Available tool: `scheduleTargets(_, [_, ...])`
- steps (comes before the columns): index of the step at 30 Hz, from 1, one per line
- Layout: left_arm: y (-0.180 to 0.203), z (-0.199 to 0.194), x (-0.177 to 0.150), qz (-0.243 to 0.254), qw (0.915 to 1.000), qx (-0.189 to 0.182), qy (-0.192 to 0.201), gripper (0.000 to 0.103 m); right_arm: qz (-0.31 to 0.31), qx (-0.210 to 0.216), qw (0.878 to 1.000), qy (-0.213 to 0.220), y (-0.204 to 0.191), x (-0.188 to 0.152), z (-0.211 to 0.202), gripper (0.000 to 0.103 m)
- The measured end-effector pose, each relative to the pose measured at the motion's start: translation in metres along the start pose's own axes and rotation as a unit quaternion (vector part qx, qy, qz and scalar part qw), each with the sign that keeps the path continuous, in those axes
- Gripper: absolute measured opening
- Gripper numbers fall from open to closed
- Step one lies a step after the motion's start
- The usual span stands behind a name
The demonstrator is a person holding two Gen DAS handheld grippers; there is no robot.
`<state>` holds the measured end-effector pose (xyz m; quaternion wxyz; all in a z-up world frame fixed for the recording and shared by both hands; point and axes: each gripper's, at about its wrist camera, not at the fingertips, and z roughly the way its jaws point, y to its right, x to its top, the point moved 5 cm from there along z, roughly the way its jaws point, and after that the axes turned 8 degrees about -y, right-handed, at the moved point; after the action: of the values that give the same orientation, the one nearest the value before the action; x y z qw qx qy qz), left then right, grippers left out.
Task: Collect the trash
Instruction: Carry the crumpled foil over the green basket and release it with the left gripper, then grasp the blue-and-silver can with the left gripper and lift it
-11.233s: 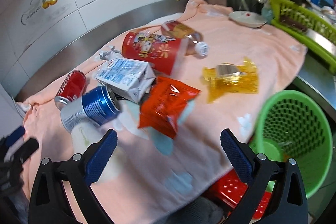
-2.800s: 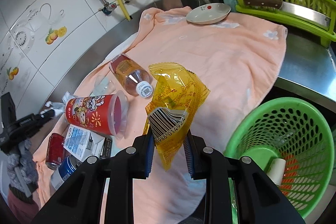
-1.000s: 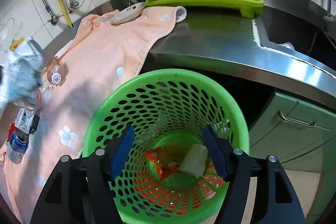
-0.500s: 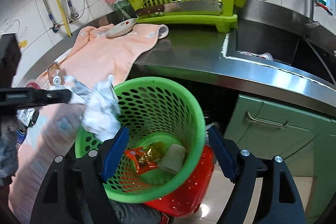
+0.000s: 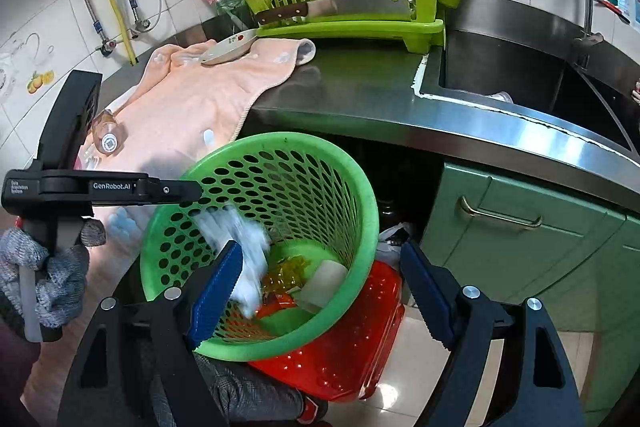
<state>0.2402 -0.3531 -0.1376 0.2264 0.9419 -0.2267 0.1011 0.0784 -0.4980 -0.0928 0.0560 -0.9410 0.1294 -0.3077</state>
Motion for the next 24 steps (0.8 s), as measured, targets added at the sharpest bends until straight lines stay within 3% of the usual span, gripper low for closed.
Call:
scheduleTargets(4, [-0.007,-0.009,-0.006,-0.005,1.0,-0.006,0.006,0.046,-0.003,0.004,1.0,0.004,-0.009,0.003,-0.001,0.078])
scheduleTargets(12, [-0.033,-0.073,-0.028,-0.022,0.9978,0.001,0.062,0.05,-0.035,0.021,0.999,0.014,-0.051,0.014,-0.004,0.078])
scheduleTargets(24, [-0.124,-0.178,-0.082,-0.093,0.9841,0.064,0.137,0.054,-0.102,0.073,0.992,0.018,-0.154,0.026,0.0,0.081])
